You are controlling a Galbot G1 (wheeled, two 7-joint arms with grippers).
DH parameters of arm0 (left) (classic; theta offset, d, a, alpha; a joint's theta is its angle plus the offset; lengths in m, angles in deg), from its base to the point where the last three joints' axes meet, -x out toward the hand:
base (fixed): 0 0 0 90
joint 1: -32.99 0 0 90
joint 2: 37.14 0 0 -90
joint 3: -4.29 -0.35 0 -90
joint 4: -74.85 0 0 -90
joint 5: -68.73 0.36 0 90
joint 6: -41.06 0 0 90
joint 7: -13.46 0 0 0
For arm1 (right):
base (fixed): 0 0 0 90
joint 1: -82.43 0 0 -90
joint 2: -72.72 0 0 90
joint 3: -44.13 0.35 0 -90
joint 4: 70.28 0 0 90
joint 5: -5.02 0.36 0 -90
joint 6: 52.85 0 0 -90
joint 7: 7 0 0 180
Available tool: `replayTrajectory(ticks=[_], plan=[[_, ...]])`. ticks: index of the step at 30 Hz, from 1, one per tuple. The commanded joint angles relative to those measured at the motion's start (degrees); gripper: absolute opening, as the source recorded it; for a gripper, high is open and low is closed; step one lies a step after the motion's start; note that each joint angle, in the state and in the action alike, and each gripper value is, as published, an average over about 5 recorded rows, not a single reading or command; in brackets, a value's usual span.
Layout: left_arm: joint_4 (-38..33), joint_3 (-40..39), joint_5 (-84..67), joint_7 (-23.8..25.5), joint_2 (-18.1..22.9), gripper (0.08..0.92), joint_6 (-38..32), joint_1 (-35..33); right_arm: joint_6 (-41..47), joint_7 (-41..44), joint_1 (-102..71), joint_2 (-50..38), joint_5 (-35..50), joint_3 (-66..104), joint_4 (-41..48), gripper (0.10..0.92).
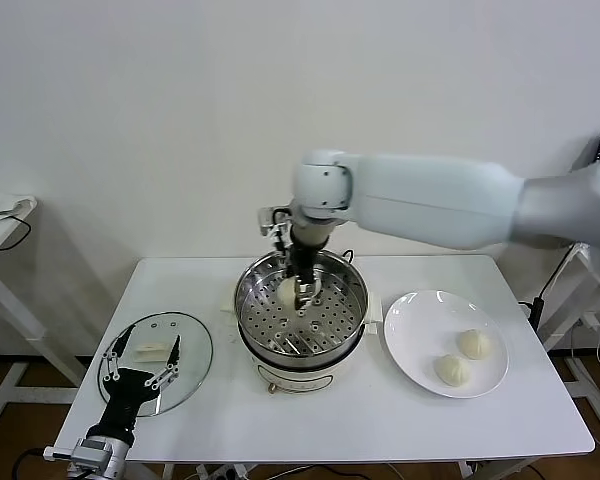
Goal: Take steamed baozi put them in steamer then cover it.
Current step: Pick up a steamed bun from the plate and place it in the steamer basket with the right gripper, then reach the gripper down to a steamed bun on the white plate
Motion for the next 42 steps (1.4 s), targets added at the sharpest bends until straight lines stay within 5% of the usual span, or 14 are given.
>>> replayTrajectory(ticks=[1,13,20,30,42], plan=[[0.3,0.1,0.0,0.0,0.0,0.823,0.0,0.2,-1.2,1.2,-7.5,8.3,-5.4,2.2,12.7,0.653],[0.9,0.2,0.2,0.1,0.0,0.823,-0.3,0.2,-1.7,1.2,-9.7,10.9,-6.7,3.5,15.4,0.654],[0.8,0.1,0.4,0.0,-0.1,0.823,-0.2,0.1,-1.6,1.1,-7.9,6.1,-5.4,3.6,9.5,0.789],[0.3,-0.4,0.9,0.0,-0.2,0.823,-0.3,-0.3,-3.2,4.5,4.6,-21.8,-2.6,2.9,-13.6,0.823],[-1.3,-0.5,1.0,-0.2,-0.1,0.823,-0.2,-1.5,-16.2,14.5,-2.2,-52.1,-23.2,5.1,-20.8,0.823]])
